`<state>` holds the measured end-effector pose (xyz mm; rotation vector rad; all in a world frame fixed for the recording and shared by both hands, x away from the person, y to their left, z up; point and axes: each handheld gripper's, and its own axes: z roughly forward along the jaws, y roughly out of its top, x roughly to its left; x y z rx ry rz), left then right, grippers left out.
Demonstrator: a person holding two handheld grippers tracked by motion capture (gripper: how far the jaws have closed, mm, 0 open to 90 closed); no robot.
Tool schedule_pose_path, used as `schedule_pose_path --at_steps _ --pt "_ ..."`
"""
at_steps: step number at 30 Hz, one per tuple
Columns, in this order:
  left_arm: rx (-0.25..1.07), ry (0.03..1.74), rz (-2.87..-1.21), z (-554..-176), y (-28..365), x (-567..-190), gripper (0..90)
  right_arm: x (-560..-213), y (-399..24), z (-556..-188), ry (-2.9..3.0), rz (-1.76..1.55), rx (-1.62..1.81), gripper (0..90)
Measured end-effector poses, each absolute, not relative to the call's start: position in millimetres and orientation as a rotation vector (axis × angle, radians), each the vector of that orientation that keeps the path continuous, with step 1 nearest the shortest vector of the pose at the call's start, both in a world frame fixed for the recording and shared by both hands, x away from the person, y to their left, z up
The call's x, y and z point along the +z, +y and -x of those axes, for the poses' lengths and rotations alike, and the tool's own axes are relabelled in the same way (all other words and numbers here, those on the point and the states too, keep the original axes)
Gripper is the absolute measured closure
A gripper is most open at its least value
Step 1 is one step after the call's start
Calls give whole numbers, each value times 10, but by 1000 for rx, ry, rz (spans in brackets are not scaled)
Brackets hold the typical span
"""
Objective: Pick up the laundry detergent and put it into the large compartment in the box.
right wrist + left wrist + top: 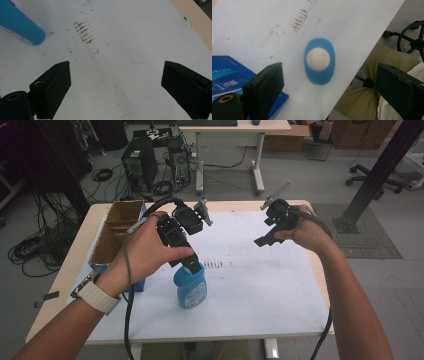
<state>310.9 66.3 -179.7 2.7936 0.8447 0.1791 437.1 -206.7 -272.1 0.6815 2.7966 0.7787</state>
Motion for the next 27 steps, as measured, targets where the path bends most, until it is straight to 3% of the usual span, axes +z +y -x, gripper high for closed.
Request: schedule_pose_path --at_steps 27 --pt "148 901 -2794 -3235 673 -2111 88 -2747 -2039 -4382 2809 -678 768 90"
